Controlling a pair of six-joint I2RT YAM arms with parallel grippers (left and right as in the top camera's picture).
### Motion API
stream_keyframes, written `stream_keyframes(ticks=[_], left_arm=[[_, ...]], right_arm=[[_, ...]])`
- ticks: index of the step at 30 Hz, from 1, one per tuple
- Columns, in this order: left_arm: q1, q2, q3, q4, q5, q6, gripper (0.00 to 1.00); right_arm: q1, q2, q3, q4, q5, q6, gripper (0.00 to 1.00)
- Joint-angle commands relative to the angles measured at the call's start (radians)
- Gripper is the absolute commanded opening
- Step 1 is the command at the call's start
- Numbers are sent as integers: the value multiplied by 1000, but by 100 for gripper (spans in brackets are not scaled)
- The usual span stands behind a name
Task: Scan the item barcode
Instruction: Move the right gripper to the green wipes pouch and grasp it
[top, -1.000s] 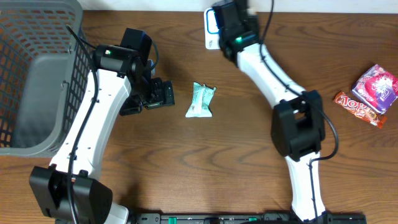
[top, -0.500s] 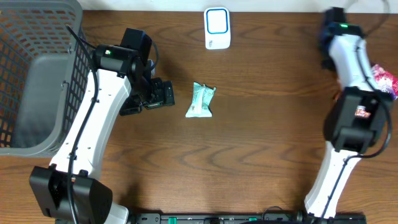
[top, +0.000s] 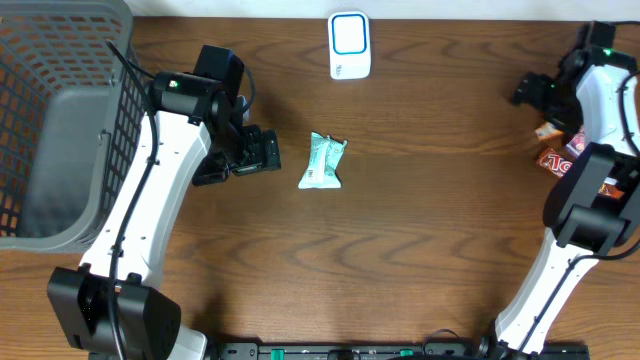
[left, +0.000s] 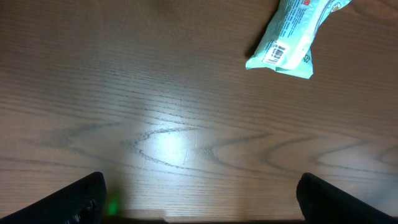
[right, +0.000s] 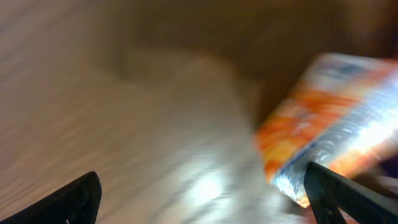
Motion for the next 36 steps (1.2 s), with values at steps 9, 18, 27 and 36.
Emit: stream_keyframes(ticks=[9,18,27,36], left_arm=[[3,2,0,-3,-10,9,98],[3,2,0,-3,-10,9,98],[3,2,0,-3,-10,8,98],[3,2,0,-3,-10,9,98]], right_arm=[[214,-44,-8,-53,-421,-31,97],[465,-44,-8,-95,-395,-27,99],[663,-31,-12,-70,-287,88,99],[734,-24,-196,71,-347,220,93]])
